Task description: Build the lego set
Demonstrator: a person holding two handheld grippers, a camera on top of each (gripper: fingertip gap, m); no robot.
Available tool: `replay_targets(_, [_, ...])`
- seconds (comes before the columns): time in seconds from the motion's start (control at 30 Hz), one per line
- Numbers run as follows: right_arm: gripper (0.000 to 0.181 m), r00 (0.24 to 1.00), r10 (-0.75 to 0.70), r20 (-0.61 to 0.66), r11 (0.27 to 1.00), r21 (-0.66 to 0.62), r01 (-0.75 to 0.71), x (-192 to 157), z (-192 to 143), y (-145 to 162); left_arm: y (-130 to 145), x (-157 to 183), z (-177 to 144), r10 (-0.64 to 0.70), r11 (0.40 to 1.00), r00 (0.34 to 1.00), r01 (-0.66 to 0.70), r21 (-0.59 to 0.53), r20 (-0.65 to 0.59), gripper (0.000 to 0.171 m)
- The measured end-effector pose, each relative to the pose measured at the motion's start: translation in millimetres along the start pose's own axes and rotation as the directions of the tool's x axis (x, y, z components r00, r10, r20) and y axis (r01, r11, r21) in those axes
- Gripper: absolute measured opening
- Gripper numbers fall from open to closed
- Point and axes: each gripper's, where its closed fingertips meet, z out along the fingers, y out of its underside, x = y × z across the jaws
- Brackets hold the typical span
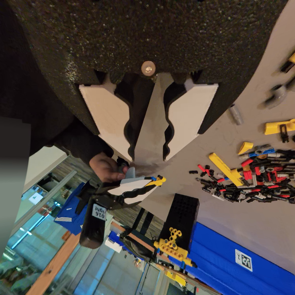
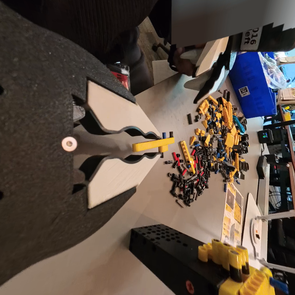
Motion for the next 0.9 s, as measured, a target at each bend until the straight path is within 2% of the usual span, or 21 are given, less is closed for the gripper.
replay_targets(0.1, [0.016,0.999,0.04,0.014,0.999,0.023,-0.04,-2.4,-4.1,-4.5,2.3,4.4,12.9,0.067,0.996,0.998,-0.065,-0.064,0.02,0.035])
replay_targets(0.2, [0.015,0.985,0.119,0.125,0.992,0.026,-0.123,-19.4,-5.2,-10.8,5.9,-0.6,25.1,0.21,0.971,0.972,-0.194,-0.141,0.107,0.035])
replay_targets(0.27, [0.015,0.971,0.151,0.183,0.988,-0.013,-0.152,-30.2,-4.2,-8.9,6.9,1.7,32.9,0.29,0.948,0.949,-0.267,-0.173,0.121,0.035])
replay_targets(0.37, [0.016,0.97,0.186,0.154,0.982,-0.072,-0.177,-29.8,-3.1,-1.8,9.3,7.3,43.2,0.361,0.922,0.925,-0.335,-0.196,0.117,0.035])
replay_targets(0.47, [0.016,0.954,0.224,0.198,0.974,-0.086,-0.21,-37.2,-5.1,-3.0,10.6,9.5,49.2,0.385,0.912,0.915,-0.356,-0.205,0.119,0.034])
replay_targets(0.53, [0.016,0.942,0.242,0.232,0.97,-0.086,-0.228,-42.0,-7.1,-4.8,10.0,11.1,49.8,0.403,0.905,0.908,-0.374,-0.203,0.119,0.027])
replay_targets(0.57, [0.015,0.937,0.248,0.246,0.969,-0.081,-0.235,-43.7,-8.0,-6.2,8.8,11.5,48.8,0.42,0.898,0.899,-0.392,-0.199,0.126,0.015])
replay_targets(0.6, [0.016,0.932,0.253,0.259,0.968,-0.074,-0.241,-45.2,-9.2,-7.7,7.1,13.4,47.9,0.439,0.891,0.89,-0.413,-0.188,0.125,0.014])
replay_targets(0.73, [0.015,0.908,0.271,0.32,0.961,-0.03,-0.276,-51.0,-13.8,-16.8,-0.9,20.8,44.2,0.426,0.903,0.896,-0.411,-0.125,0.127,0.014])
replay_targets(0.9, [0.024,0.845,0.281,0.455,0.93,0.088,-0.357,-61.5,-25.0,-41.6,-15.3,31.7,38.0,0.221,0.975,0.974,-0.222,0.011,0.043,0.013])
